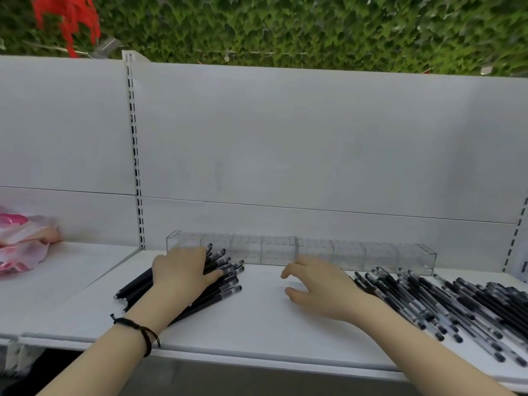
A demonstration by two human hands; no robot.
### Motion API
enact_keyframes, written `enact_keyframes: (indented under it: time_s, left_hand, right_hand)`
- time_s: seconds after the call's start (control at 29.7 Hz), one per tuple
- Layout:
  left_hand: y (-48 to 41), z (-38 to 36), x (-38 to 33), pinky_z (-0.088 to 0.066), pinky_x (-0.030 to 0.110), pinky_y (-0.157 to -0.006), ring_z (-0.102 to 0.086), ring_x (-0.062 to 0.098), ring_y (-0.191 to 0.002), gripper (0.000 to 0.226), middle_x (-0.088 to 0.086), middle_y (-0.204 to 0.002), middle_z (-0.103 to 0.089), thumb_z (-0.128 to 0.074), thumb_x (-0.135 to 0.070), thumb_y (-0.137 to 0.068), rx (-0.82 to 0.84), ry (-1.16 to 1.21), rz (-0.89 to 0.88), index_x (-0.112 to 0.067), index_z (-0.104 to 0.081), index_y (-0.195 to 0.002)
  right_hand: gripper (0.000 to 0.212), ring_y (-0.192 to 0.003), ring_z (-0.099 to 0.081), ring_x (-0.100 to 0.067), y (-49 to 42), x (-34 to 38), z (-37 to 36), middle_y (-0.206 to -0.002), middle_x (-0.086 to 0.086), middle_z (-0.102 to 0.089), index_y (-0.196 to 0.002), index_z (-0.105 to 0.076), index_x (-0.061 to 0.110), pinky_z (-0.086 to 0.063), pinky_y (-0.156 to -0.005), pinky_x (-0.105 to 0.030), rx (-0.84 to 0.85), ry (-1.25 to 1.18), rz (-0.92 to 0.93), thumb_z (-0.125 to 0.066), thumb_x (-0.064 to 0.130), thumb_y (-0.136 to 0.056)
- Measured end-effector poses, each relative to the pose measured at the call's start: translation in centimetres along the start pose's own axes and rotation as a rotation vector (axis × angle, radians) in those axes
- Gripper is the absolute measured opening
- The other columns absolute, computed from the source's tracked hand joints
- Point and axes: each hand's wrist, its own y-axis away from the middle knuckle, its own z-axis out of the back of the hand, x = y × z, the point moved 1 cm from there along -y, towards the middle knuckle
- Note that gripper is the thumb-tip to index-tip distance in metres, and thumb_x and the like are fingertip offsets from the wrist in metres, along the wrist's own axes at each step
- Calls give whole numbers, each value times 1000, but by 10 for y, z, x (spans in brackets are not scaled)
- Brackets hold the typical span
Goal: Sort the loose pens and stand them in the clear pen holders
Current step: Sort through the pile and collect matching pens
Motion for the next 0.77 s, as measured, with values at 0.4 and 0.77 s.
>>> enact_keyframes:
  time_s: [0.4, 0.77]
  left_hand:
    - [25, 2, -77, -43, 39, -56, -55, 30, -59, 39, 6, -63, -57, -37, -43, -72, -440, 34, -452, -14, -64, -71]
    - [28, 27, -218, -41, 32, -54, -58, 23, -58, 35, -4, -62, -60, -41, -46, -71, -278, 116, -558, -23, -66, -75]
  right_hand:
    - [41, -121, -46, -20, 24, -33, 5, -131, 4, -49, -137, -43, 28, -36, -95, -33, -90, 184, -86, -40, 38, -97]
    - [43, -119, -48, -20, 97, -152, 45, -130, 5, -52, -139, -41, 31, -39, -93, -33, -123, 233, -184, -37, 41, -98]
